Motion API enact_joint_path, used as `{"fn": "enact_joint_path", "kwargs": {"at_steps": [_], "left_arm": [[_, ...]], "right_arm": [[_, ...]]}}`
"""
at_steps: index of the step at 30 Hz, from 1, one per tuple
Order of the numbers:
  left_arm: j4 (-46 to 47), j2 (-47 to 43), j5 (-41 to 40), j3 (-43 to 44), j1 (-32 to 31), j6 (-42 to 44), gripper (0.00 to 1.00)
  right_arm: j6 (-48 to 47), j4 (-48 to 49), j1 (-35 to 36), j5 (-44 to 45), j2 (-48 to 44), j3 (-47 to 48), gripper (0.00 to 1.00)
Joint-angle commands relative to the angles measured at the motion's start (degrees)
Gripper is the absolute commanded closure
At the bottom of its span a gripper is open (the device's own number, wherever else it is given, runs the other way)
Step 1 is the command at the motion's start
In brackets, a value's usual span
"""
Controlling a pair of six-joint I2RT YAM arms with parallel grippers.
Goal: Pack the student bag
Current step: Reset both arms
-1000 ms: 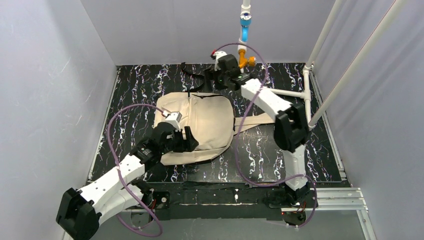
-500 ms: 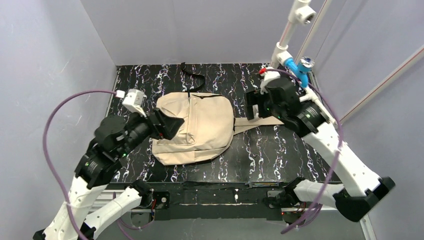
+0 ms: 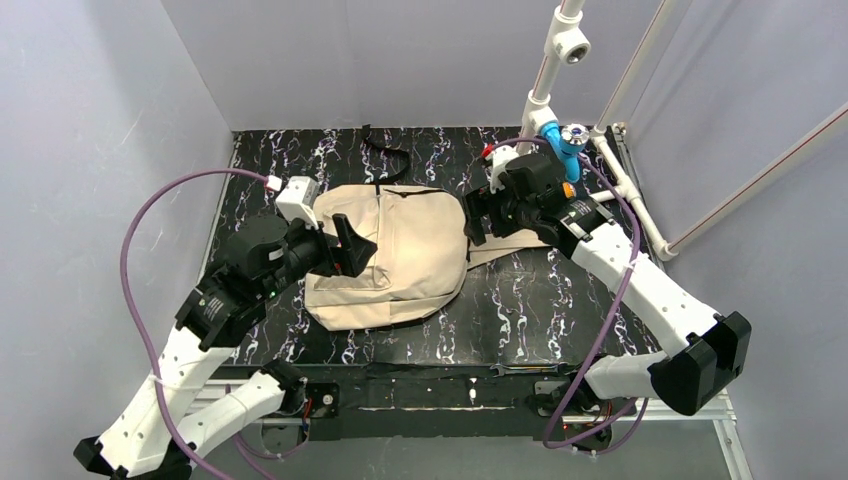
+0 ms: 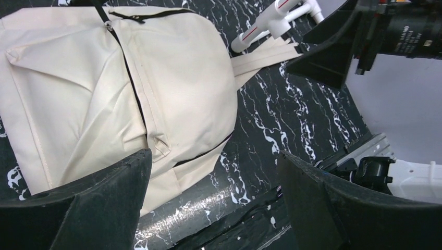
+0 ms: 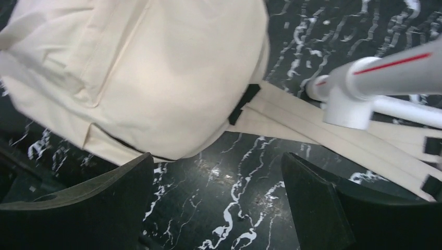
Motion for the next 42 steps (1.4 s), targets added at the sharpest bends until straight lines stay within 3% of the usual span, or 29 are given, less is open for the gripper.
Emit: {"fn": "enact_joint_path", "kwargs": {"at_steps": [1,9,20,24,30,35,42], "left_arm": [[0.6,1.4,0.7,0.7,0.3,2.2,0.11],[1.5,0.1,0.2,-0.1,0.3,1.4,0.11],[0.2,-0.1,0.1,1.0,0.3,1.2,0.10],[-0.6,-0.8,-0.4,2.5,0.3,1.6,0.10],[-0.9,-4.2,-4.8,7.8,0.3,4.5,0.07],[-0.4,-5.2,-6.4,11.0,0.3,6.7,0.04],[-0.8,-5.7,-5.3,10.4,0.3,3.5,0.04]], "right_arm": [[-3.2,7.4,-0.3,-15.8,-2.8,0.3,0.02],[-6.0,6.0,-0.2,-28.0,3.6,6.4,0.02],[-6.6,0.8,3.7,-29.4,13.2,20.8,0.02],[-6.1,-1.9,6.3,-23.9,11.1,22.3,0.02],[-3.5,-2.7,6.7,-15.9,0.3,19.5,0.02],[-3.8,1.3,6.7,-16.8,-7.1,15.9,0.02],[-4.8,0.9,6.7,-22.2,-2.7,18.1,0.02]]}}
